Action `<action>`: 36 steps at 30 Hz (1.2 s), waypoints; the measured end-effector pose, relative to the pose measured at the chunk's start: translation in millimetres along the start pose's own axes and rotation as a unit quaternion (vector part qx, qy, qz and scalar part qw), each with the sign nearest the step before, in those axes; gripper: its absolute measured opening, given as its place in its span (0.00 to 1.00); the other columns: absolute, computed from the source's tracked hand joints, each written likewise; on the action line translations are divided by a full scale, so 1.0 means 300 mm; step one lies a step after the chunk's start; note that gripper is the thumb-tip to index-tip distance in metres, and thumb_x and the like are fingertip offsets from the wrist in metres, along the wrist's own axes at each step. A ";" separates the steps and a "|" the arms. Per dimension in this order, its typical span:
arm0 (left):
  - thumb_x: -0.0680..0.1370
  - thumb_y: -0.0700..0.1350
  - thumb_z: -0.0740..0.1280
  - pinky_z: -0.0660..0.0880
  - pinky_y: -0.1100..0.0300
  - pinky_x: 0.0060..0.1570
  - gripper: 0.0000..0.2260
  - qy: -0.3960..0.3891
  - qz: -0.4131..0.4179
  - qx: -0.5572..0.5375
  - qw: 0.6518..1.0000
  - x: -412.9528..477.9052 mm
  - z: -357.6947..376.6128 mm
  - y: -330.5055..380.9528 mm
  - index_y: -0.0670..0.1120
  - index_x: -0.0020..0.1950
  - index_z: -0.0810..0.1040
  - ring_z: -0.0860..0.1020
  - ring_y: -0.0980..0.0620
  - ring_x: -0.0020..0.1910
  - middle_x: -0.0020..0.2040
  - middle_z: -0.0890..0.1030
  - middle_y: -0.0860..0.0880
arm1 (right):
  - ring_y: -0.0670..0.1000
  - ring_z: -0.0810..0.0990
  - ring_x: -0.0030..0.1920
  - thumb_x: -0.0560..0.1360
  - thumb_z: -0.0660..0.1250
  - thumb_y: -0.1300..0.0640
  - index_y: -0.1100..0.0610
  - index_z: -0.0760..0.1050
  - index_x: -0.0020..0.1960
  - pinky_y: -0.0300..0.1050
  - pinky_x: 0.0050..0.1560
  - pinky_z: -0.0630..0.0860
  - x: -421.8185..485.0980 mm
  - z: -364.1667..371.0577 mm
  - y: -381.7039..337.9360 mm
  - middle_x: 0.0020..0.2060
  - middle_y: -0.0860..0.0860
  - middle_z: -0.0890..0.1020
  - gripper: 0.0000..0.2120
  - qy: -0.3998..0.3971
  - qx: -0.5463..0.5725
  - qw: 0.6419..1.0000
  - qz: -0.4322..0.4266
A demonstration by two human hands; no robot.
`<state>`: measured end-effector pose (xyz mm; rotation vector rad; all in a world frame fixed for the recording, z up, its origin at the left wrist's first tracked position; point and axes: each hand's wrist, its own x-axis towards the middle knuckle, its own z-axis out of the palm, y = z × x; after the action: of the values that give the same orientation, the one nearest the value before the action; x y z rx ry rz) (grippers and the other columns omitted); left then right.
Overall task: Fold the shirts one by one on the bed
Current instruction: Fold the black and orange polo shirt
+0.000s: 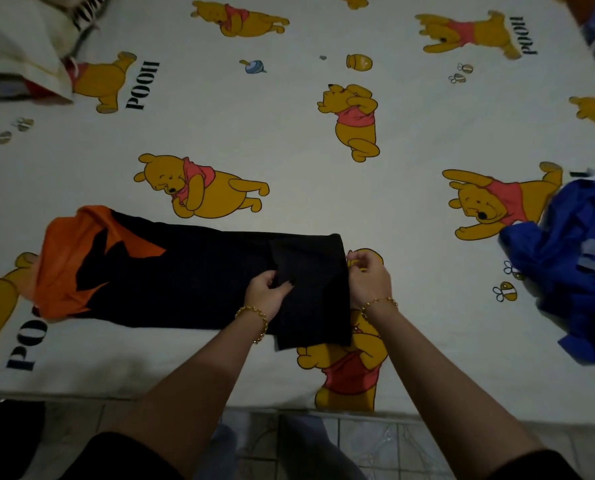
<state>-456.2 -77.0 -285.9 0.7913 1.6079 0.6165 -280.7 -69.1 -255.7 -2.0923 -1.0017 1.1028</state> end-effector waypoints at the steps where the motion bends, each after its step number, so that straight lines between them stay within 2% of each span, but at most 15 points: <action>1: 0.76 0.40 0.68 0.75 0.48 0.58 0.09 0.001 0.013 0.013 1.000 0.004 0.008 0.007 0.44 0.57 0.78 0.78 0.45 0.56 0.55 0.80 0.44 | 0.50 0.74 0.41 0.76 0.59 0.65 0.57 0.75 0.55 0.40 0.44 0.68 0.011 -0.003 0.017 0.45 0.52 0.78 0.11 0.004 -0.014 1.000 0.012; 6: 0.79 0.40 0.64 0.73 0.50 0.59 0.12 0.037 0.052 0.049 0.997 0.019 -0.053 0.019 0.45 0.62 0.74 0.75 0.47 0.58 0.58 0.77 0.45 | 0.51 0.74 0.46 0.78 0.61 0.56 0.58 0.72 0.60 0.41 0.46 0.68 0.009 0.023 0.052 0.50 0.53 0.78 0.12 -0.046 -0.048 0.996 0.056; 10: 0.78 0.39 0.65 0.74 0.54 0.55 0.13 0.080 0.053 0.073 0.993 0.037 -0.163 0.006 0.42 0.62 0.75 0.75 0.47 0.56 0.57 0.78 0.45 | 0.52 0.76 0.54 0.76 0.65 0.46 0.59 0.71 0.62 0.45 0.55 0.73 -0.007 0.092 0.045 0.56 0.53 0.78 0.21 -0.083 -0.028 0.994 0.058; 12: 0.77 0.40 0.66 0.74 0.52 0.55 0.14 0.097 0.039 0.087 0.991 0.048 -0.203 -0.006 0.43 0.63 0.74 0.76 0.46 0.56 0.57 0.78 0.45 | 0.53 0.76 0.55 0.74 0.68 0.43 0.59 0.70 0.62 0.46 0.53 0.74 -0.008 0.129 0.028 0.55 0.53 0.77 0.25 -0.100 -0.037 0.992 0.063; 14: 0.77 0.39 0.66 0.75 0.51 0.54 0.15 0.113 0.030 0.105 0.988 0.053 -0.228 -0.017 0.44 0.64 0.74 0.76 0.47 0.54 0.58 0.77 0.46 | 0.55 0.77 0.54 0.73 0.69 0.43 0.60 0.71 0.61 0.45 0.49 0.73 -0.005 0.157 0.012 0.54 0.54 0.78 0.25 -0.109 -0.047 0.990 0.078; 17: 0.76 0.38 0.67 0.78 0.53 0.47 0.14 0.166 0.069 0.157 0.971 0.047 -0.258 -0.035 0.46 0.61 0.75 0.77 0.49 0.43 0.55 0.76 0.46 | 0.57 0.78 0.54 0.72 0.69 0.47 0.60 0.74 0.59 0.47 0.51 0.75 -0.005 0.177 -0.001 0.55 0.56 0.80 0.22 -0.114 -0.068 0.987 0.090; 20: 0.76 0.41 0.68 0.77 0.57 0.42 0.11 0.210 0.096 0.157 0.960 0.030 -0.281 -0.026 0.45 0.57 0.77 0.76 0.50 0.41 0.50 0.76 0.46 | 0.53 0.77 0.51 0.74 0.68 0.51 0.59 0.73 0.60 0.43 0.49 0.73 -0.031 0.176 -0.044 0.55 0.55 0.80 0.19 -0.108 -0.061 0.991 0.050; 22: 0.78 0.43 0.66 0.76 0.62 0.36 0.09 0.162 0.072 0.090 0.980 0.018 -0.283 0.000 0.43 0.56 0.77 0.77 0.51 0.38 0.48 0.79 0.44 | 0.50 0.75 0.50 0.75 0.67 0.53 0.58 0.71 0.62 0.41 0.48 0.70 -0.070 0.182 -0.099 0.55 0.53 0.79 0.19 -0.119 -0.024 0.993 0.005; 24: 0.81 0.48 0.61 0.77 0.61 0.33 0.13 0.057 0.010 -0.030 0.998 -0.009 -0.285 0.046 0.42 0.58 0.77 0.78 0.51 0.36 0.47 0.80 0.43 | 0.48 0.75 0.49 0.75 0.67 0.52 0.57 0.71 0.61 0.39 0.45 0.71 -0.128 0.207 -0.159 0.51 0.50 0.78 0.17 -0.137 0.008 0.989 -0.049; 27: 0.79 0.64 0.51 0.79 0.49 0.42 0.26 -0.053 -0.077 -0.173 0.981 -0.035 -0.328 0.086 0.47 0.60 0.75 0.79 0.46 0.48 0.53 0.79 0.45 | 0.47 0.77 0.48 0.77 0.63 0.49 0.54 0.74 0.53 0.38 0.46 0.72 -0.212 0.277 -0.228 0.48 0.48 0.79 0.10 -0.190 0.043 0.977 -0.089; 29: 0.73 0.68 0.57 0.78 0.43 0.50 0.28 -0.070 -0.095 -0.196 0.974 -0.023 -0.384 0.086 0.49 0.62 0.74 0.78 0.45 0.53 0.55 0.80 0.46 | 0.49 0.78 0.45 0.79 0.56 0.49 0.53 0.73 0.52 0.41 0.45 0.73 -0.249 0.326 -0.275 0.50 0.50 0.81 0.11 -0.236 0.155 0.959 -0.014; 30: 0.70 0.66 0.64 0.77 0.42 0.53 0.29 -0.068 -0.099 -0.186 0.975 -0.017 -0.418 0.081 0.49 0.63 0.75 0.79 0.44 0.54 0.55 0.81 0.45 | 0.52 0.79 0.45 0.81 0.52 0.51 0.54 0.71 0.55 0.43 0.45 0.74 -0.261 0.348 -0.297 0.51 0.53 0.81 0.11 -0.249 0.218 0.943 0.038; 32: 0.67 0.55 0.74 0.76 0.42 0.56 0.27 -0.055 -0.103 -0.157 0.981 -0.005 -0.477 0.071 0.46 0.63 0.76 0.80 0.43 0.54 0.54 0.82 0.44 | 0.55 0.79 0.45 0.82 0.46 0.55 0.56 0.64 0.60 0.46 0.43 0.76 -0.272 0.388 -0.323 0.51 0.58 0.79 0.12 -0.228 0.293 0.924 0.089; 34: 0.70 0.43 0.73 0.76 0.43 0.56 0.20 -0.028 -0.110 -0.142 0.983 0.010 -0.541 0.061 0.44 0.61 0.77 0.80 0.42 0.52 0.53 0.82 0.42 | 0.55 0.79 0.42 0.82 0.44 0.57 0.57 0.62 0.60 0.48 0.42 0.77 -0.283 0.424 -0.331 0.48 0.60 0.78 0.11 -0.168 0.332 0.923 0.100; 36: 0.71 0.38 0.69 0.77 0.46 0.54 0.17 -0.013 -0.116 -0.142 0.983 0.018 -0.618 0.063 0.44 0.59 0.77 0.79 0.41 0.51 0.53 0.81 0.42 | 0.53 0.77 0.42 0.82 0.47 0.59 0.57 0.63 0.58 0.50 0.45 0.77 -0.281 0.468 -0.315 0.45 0.58 0.77 0.09 -0.102 0.289 0.948 0.087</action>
<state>-635.9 -55.0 -241.7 0.3930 1.5195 0.6450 -466.2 -66.1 -218.8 -1.6263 -0.4929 1.5117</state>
